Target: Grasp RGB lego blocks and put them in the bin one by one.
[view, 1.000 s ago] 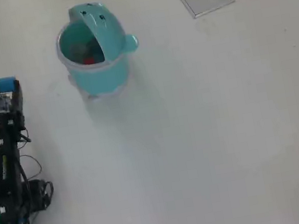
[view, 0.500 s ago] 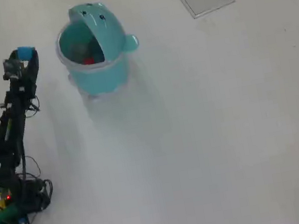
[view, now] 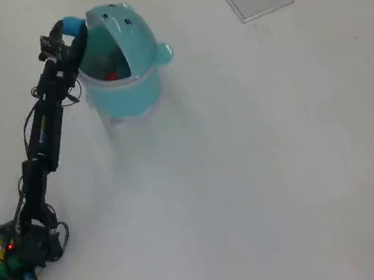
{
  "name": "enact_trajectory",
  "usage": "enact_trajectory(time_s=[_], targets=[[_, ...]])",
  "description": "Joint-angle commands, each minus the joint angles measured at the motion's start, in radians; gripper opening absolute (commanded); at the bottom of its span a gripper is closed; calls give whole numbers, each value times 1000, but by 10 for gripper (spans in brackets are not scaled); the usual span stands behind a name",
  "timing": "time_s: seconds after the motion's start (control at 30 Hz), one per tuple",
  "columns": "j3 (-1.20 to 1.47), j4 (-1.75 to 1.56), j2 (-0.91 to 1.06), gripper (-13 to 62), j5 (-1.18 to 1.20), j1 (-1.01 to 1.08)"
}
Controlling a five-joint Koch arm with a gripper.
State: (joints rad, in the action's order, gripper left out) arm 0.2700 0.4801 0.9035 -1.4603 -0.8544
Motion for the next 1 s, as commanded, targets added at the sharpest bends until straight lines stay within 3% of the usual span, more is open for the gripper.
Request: enact_trajectory(time_s=[0.0, 0.07, 0.37, 0.6, 0.7, 0.97], targets=[[-137, 87, -18, 107, -5, 29], [-138, 87, -44, 170, -6, 46], [-144, 114, -89, 297, -75, 44], [-199, 137, -94, 317, -81, 23], [-477, 299, -198, 316, -77, 6], [-476, 399, -104, 316, -64, 0]])
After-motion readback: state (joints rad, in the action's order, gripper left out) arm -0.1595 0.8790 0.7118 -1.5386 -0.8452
